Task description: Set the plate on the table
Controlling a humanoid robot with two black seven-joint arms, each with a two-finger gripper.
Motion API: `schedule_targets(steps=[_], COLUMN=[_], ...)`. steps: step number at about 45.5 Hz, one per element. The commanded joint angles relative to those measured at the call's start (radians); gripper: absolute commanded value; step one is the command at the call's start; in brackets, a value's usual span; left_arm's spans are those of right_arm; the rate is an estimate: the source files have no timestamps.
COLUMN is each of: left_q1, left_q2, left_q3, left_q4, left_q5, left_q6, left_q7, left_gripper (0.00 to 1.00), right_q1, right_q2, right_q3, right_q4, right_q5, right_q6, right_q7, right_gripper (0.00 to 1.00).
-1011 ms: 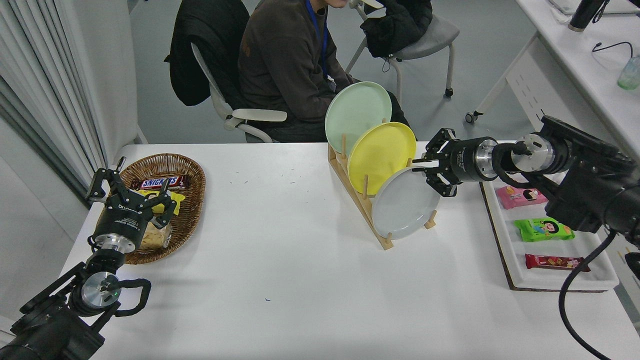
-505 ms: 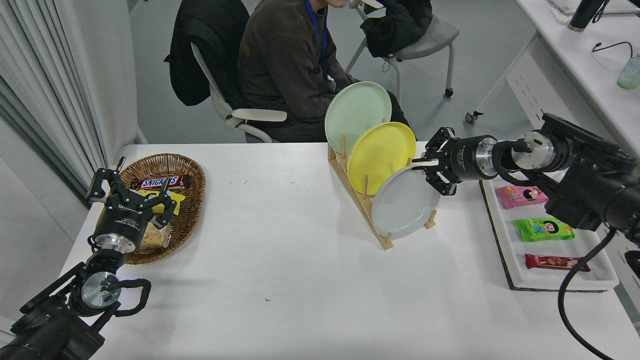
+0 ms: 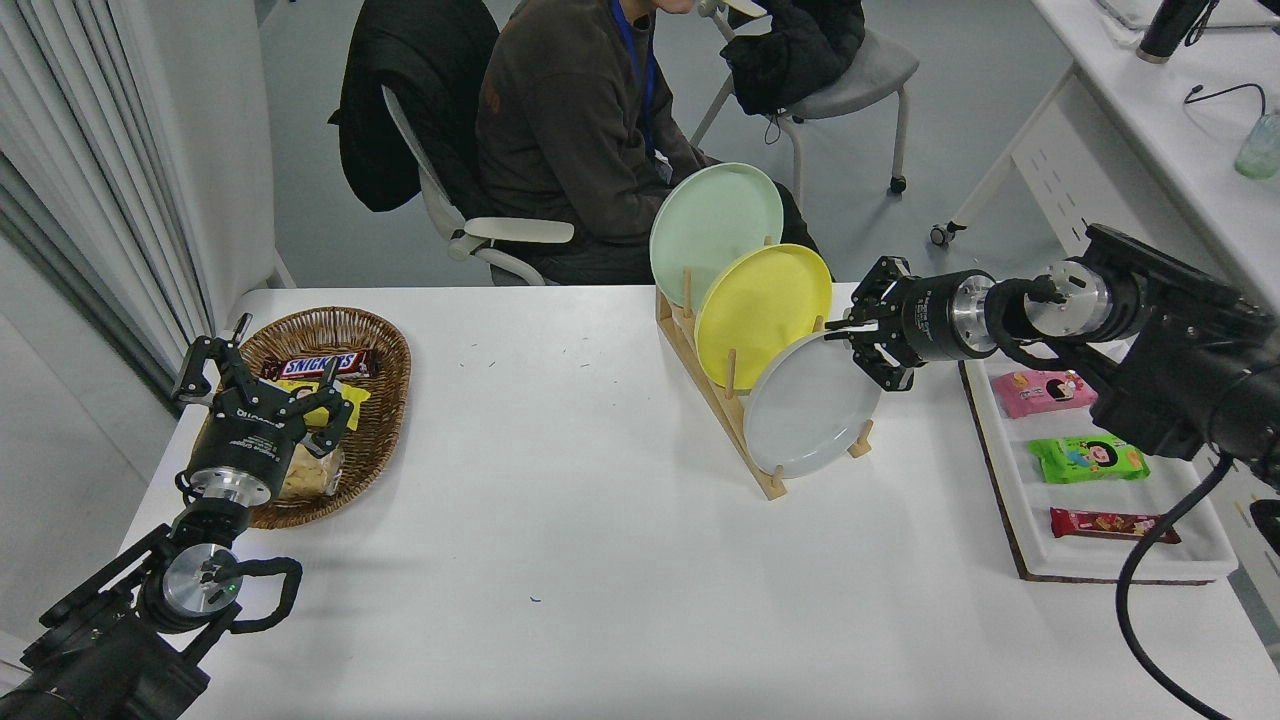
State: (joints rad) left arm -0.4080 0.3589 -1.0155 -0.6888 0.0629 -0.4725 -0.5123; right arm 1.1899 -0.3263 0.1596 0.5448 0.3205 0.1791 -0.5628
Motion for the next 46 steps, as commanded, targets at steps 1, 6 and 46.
schedule_targets(steps=[1, 6, 46], left_q1=[0.0, 0.0, 0.0], left_q2=[0.0, 0.0, 0.0], left_q3=[0.0, 0.0, 0.0], left_q4=[0.0, 0.0, 0.0], left_q5=[0.0, 0.0, 0.0], left_q6=[0.0, 0.0, 0.0], left_q7=[0.0, 0.0, 0.0], left_gripper=[0.98, 0.98, 0.98], right_q1=[0.0, 0.002, 0.002], right_q2=[-0.002, -0.005, -0.008], right_q3=[0.0, 0.0, 0.044], right_q4=[0.001, 0.001, 0.009], right_q5=[0.0, 0.002, -0.014], right_q6=[0.002, 0.005, 0.033], right_q7=[-0.003, -0.003, -0.022], right_gripper=[0.07, 0.06, 0.0])
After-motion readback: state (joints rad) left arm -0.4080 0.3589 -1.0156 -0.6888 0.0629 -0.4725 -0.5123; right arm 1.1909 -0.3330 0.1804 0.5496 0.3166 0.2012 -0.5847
